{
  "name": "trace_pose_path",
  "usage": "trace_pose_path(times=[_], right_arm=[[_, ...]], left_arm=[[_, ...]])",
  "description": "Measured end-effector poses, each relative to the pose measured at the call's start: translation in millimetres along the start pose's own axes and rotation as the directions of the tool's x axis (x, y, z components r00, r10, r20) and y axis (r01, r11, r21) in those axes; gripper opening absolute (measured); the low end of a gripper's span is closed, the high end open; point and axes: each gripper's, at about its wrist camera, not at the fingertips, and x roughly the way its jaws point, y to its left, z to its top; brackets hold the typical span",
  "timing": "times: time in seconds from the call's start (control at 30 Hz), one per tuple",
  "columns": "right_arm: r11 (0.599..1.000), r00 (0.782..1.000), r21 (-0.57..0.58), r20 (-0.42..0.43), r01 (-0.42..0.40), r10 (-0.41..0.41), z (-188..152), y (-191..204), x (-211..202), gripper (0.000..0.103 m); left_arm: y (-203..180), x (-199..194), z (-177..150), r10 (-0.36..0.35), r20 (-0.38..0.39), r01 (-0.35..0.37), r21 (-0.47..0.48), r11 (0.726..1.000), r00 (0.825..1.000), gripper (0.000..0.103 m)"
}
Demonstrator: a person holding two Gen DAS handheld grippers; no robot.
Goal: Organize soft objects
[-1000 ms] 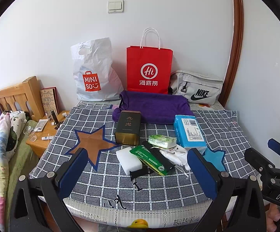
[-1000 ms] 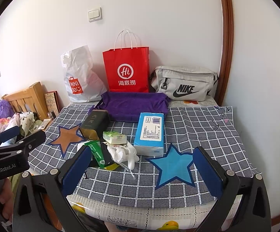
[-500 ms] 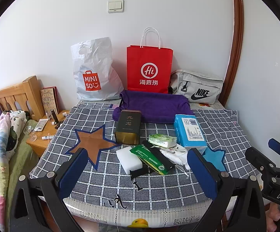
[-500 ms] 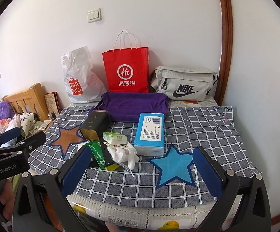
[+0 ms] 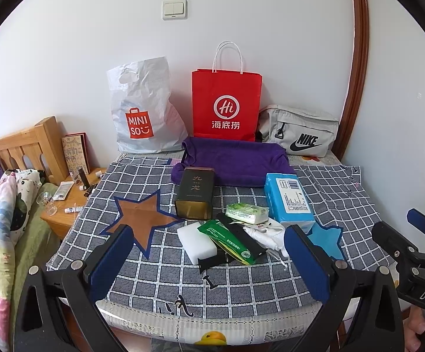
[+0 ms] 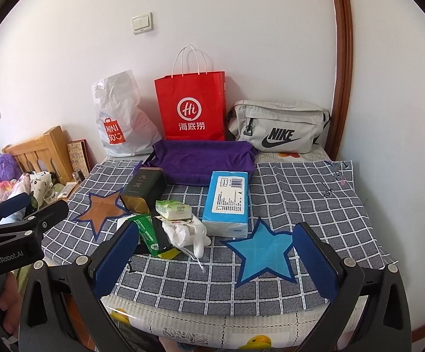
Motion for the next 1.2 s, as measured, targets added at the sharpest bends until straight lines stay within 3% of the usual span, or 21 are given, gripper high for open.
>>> trace_pose_path(times=[0.77,1.0,1.2], right_arm=[[1.000,1.000,-0.002,0.012,-0.009,0.009,-1,2,2,0.103],[1.000,1.000,0.007,0.001,-0.016,0.016,-4,-2,13,0.103],[0.999,0.999,0.028,-0.038,-0.029,0.030,-11,-6,41,0.103]], left_arm=[[3,-1,2,0.010,-0.002,-0.009,0.011,1.000,1.000,0.103],[9,20,3,0.023,-0.038,-0.023,0.009,1.000,0.999,0.103],[20,55,-3,0.015,-0.112,-0.016,-0.011,1.000,0.994,0.099]])
